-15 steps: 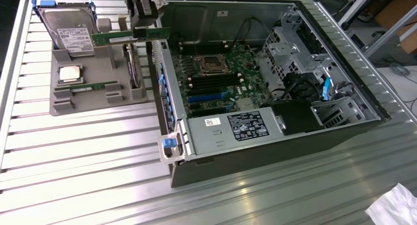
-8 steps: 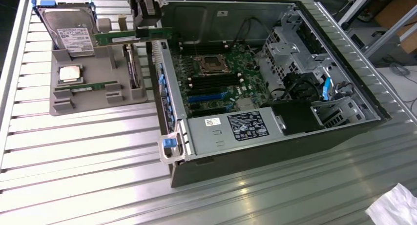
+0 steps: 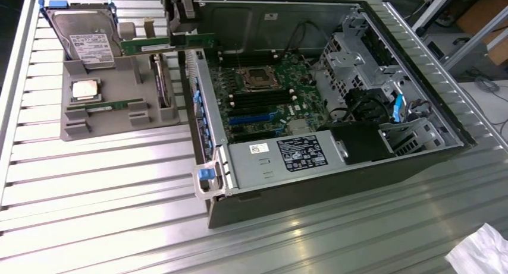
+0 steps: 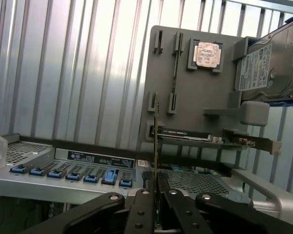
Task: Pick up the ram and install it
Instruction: 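Pick up the ram and move it above insertion slot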
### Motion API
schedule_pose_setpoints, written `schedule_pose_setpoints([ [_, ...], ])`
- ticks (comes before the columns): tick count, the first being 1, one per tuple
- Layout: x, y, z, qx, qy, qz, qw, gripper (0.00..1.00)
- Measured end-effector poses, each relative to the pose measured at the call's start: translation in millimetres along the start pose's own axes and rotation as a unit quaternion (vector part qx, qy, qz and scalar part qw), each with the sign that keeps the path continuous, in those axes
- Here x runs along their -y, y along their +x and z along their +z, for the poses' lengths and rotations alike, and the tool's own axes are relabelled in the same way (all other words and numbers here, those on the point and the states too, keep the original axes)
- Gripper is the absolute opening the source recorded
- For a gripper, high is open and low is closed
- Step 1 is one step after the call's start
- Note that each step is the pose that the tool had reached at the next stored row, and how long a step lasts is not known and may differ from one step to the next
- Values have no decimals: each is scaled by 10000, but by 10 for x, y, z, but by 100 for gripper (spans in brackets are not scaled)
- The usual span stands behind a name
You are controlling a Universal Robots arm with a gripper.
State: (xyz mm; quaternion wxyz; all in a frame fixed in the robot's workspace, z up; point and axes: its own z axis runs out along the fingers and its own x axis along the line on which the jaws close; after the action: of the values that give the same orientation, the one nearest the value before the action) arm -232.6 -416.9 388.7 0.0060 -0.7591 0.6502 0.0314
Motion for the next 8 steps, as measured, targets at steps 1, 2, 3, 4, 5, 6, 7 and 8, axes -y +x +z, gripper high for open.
schedule_pose_setpoints([
  [1, 10, 3, -1, 1, -3, 0, 10000, 13],
  [2, 14, 5, -1, 1, -4, 1, 10000, 13],
  [3, 18, 6, -1, 1, -5, 0, 10000, 13],
  [4, 22, 7, -1, 1, -6, 0, 10000, 13],
  [5, 28, 8, -2, 1, -7, 0, 10000, 13],
  [6, 35, 9, -2, 2, -9, 1, 10000, 13],
  [7, 43, 11, -2, 2, -11, 1, 10000, 13],
  [8, 47, 13, -2, 3, -13, 1, 10000, 13],
])
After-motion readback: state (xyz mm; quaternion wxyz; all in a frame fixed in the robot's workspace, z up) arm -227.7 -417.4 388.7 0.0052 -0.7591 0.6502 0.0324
